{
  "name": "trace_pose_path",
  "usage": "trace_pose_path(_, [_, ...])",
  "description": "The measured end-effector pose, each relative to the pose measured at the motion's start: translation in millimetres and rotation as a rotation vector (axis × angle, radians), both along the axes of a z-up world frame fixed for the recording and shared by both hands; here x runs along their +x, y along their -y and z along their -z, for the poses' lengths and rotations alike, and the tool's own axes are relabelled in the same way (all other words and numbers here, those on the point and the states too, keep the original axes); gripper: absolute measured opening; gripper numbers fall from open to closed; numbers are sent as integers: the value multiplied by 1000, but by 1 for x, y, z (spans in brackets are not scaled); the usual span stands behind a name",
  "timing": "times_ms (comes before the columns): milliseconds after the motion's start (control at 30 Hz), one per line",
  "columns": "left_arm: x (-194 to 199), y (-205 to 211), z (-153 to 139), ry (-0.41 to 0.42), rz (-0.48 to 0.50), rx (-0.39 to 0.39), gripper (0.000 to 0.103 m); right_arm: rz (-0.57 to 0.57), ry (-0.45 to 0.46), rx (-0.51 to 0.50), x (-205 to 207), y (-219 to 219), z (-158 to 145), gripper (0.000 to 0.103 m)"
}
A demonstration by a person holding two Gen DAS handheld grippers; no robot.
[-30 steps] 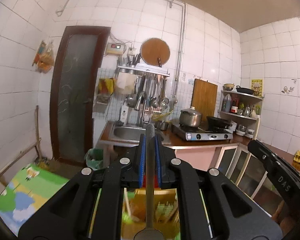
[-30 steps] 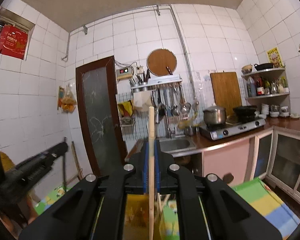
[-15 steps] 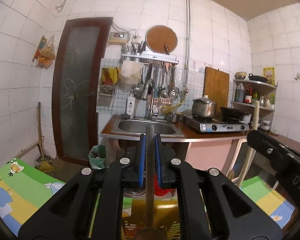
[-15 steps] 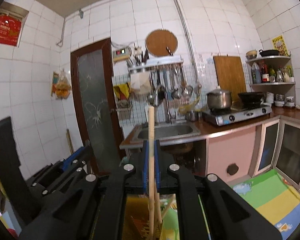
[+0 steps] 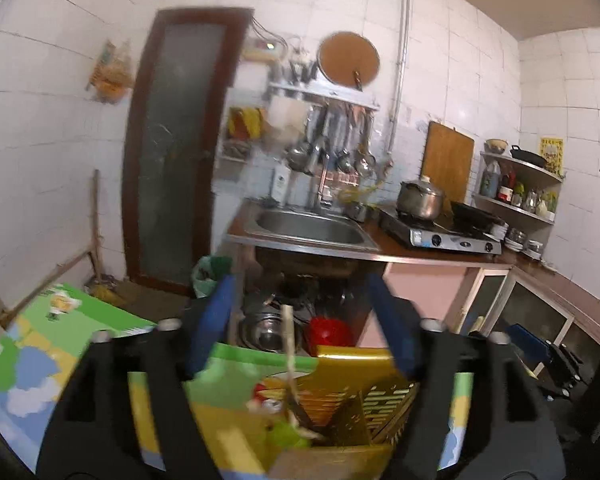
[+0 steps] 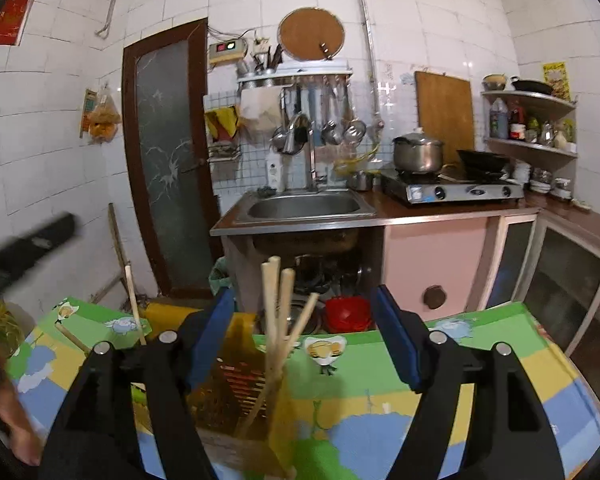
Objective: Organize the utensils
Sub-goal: 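Carry the chopstick and spoon over the yellow holder and open both tools to drop them, then lower both open tools toward the last two wooden chopsticks on the cloth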
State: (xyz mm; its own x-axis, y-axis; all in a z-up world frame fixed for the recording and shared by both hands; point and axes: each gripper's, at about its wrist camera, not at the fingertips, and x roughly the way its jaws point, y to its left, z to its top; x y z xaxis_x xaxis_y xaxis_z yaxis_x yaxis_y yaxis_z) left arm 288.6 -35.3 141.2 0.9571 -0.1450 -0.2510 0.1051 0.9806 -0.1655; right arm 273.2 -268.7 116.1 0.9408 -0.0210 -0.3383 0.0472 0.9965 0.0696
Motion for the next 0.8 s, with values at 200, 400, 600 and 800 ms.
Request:
trace_pose_path(200, [-62,-28,-14,-6,-29,66,98,14,-43,-22,-39,9,-11,72])
trace_pose_path(400, [-106,-52,14,-110,-40,85,98,10,-85,-33,-84,7,-7,74])
trace_pose_path(600, [-129,-72,63,-227,-54,79,98,10,-142,-56,-120,-2,17,75])
trace_pose_path(800, [-137,-82,115,-358,-84,77,98,18,-220,-44,-140,-9,51,75])
